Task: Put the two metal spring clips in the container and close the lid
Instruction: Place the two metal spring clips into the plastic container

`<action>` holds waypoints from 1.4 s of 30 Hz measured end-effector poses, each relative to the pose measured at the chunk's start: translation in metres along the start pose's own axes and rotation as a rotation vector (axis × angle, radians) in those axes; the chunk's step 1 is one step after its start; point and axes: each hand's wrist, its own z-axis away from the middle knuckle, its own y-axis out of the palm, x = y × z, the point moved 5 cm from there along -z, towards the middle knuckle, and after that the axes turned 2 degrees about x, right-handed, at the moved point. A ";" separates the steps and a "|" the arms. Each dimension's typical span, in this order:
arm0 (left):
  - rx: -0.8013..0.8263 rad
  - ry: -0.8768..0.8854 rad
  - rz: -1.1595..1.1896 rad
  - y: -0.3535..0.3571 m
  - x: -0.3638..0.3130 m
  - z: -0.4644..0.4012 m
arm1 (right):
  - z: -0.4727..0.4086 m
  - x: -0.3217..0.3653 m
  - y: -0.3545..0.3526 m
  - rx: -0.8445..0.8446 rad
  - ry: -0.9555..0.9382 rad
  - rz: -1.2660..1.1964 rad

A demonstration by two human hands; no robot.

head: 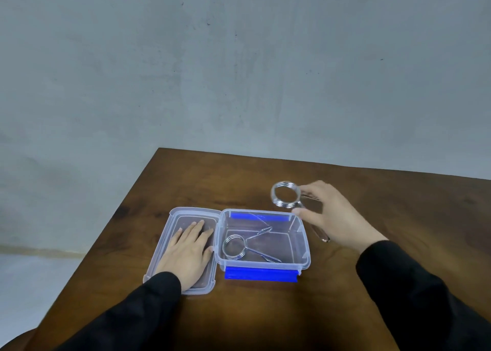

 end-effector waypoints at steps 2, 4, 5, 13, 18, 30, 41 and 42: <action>-0.002 -0.005 -0.008 0.001 0.000 0.000 | -0.015 0.029 0.022 0.168 -0.134 0.131; -0.002 -0.003 -0.018 0.000 0.000 0.000 | -0.025 0.044 0.053 0.296 -0.201 0.266; -0.002 0.002 -0.020 0.000 0.000 0.001 | -0.028 0.046 0.068 0.345 -0.210 0.317; -0.032 0.022 -0.029 -0.001 0.000 0.001 | -0.035 0.044 0.124 0.484 -0.173 0.397; -0.028 0.022 -0.038 0.000 0.000 0.000 | -0.034 0.036 0.132 0.527 -0.124 0.365; -0.061 0.033 -0.040 0.002 0.001 0.000 | -0.030 0.038 0.136 0.501 -0.096 0.365; -0.047 0.016 -0.029 0.003 0.002 -0.002 | -0.025 0.043 0.122 0.439 -0.073 0.331; -0.043 0.012 -0.027 0.003 0.002 -0.002 | -0.024 0.044 0.115 0.393 -0.074 0.312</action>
